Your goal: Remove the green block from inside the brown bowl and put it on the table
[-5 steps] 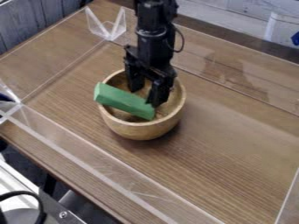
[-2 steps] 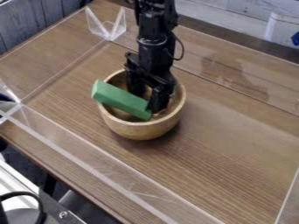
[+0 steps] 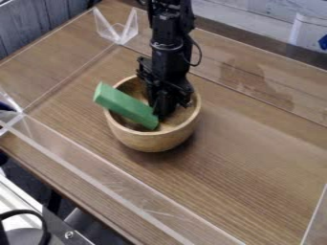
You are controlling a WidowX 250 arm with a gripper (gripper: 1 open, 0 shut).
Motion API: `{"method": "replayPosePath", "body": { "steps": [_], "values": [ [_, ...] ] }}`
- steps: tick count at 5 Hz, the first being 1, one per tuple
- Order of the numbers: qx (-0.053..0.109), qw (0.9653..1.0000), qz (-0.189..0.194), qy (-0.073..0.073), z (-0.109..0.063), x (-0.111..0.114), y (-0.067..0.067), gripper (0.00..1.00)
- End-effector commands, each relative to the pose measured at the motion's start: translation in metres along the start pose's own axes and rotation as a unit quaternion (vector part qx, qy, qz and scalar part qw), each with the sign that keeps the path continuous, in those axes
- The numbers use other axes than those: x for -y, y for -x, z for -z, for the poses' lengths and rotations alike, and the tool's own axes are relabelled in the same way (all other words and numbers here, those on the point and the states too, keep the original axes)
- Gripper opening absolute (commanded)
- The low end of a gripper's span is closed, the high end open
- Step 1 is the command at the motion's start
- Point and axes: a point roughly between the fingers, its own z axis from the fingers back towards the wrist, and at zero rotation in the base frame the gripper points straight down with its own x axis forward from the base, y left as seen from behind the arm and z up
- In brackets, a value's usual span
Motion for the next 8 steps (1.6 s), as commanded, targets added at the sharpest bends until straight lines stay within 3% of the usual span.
{"method": "replayPosePath", "body": {
  "steps": [1, 4, 8],
  "values": [
    [0.016, 0.9998, -0.005, -0.007, -0.014, -0.003, -0.002, 0.00],
    [0.042, 0.9988, -0.006, -0.025, -0.048, 0.005, -0.003, 0.00],
    [0.105, 0.9940, 0.013, -0.027, -0.134, 0.043, -0.013, 0.00]
  ]
}}
